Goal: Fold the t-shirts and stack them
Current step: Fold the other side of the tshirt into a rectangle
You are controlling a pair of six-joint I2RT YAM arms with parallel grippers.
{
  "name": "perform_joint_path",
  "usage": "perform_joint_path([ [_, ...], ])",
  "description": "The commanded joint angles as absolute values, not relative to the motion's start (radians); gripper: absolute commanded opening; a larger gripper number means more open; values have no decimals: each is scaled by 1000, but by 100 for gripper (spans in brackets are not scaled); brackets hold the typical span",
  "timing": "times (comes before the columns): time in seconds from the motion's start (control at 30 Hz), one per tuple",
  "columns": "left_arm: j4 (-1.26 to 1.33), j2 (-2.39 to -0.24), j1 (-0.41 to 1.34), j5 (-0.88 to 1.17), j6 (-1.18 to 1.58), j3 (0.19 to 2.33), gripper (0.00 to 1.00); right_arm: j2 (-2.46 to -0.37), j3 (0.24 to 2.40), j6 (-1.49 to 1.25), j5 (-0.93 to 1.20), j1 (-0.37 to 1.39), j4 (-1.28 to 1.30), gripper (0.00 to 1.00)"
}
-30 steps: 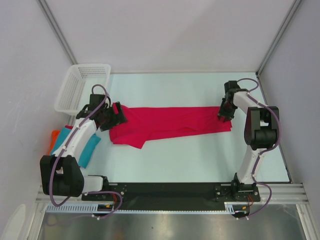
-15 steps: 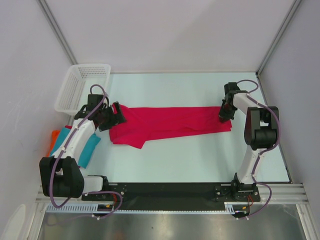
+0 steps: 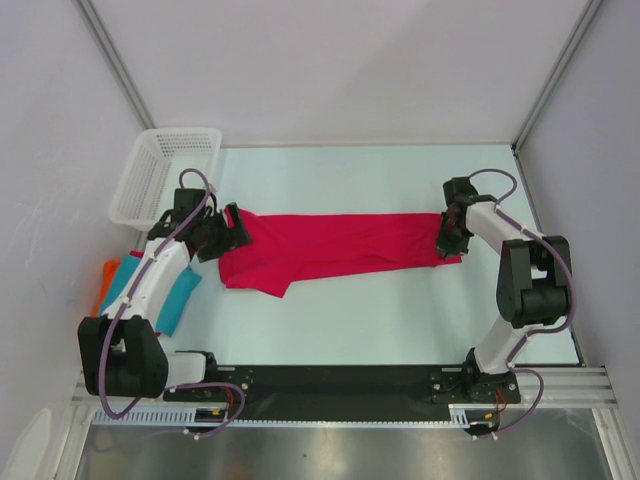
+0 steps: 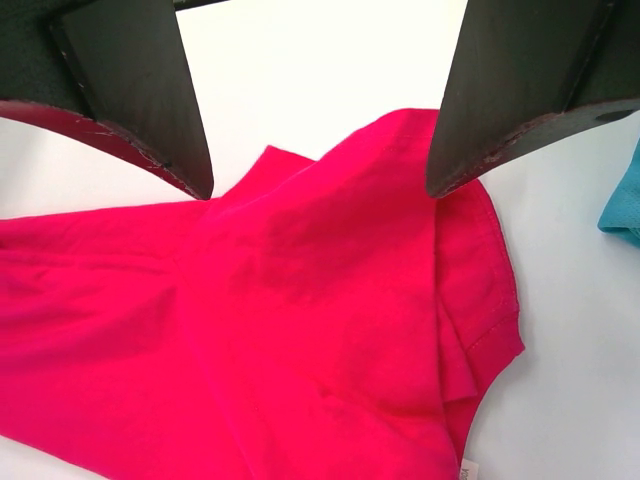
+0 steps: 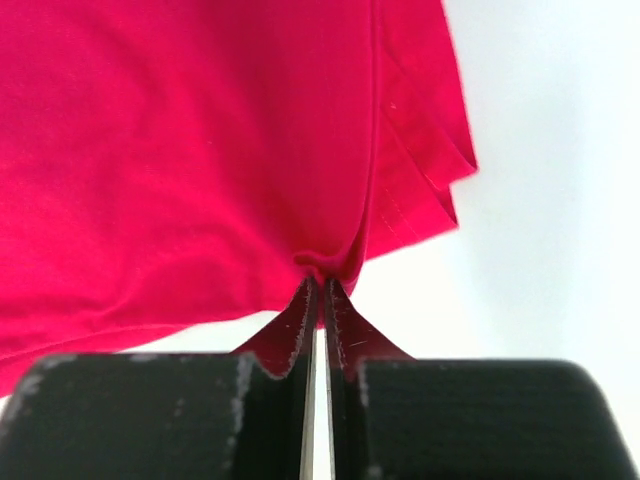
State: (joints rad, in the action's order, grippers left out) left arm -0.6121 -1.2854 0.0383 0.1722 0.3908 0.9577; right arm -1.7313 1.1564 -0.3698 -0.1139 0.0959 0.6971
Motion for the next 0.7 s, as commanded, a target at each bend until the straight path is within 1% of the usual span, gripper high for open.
perform_joint_path([
  [0.0, -601, -1236, 29, 199, 373, 983, 93, -1690, 1138, -388, -155, 95, 718, 8],
  [0.3, -615, -1220, 23, 198, 368, 982, 93, -1709, 1164, -399, -152, 118, 726, 17],
  [0.57, -615, -1220, 21, 209, 373, 982, 93, -1675, 1175, -394, -186, 118, 747, 21],
  [0.6, -615, -1220, 21, 207, 374, 982, 93, -1671, 1180, -391, -192, 118, 750, 25],
  [0.67, -615, -1223, 21, 210, 376, 983, 93, -1664, 1186, -391, -195, 120, 755, 27],
])
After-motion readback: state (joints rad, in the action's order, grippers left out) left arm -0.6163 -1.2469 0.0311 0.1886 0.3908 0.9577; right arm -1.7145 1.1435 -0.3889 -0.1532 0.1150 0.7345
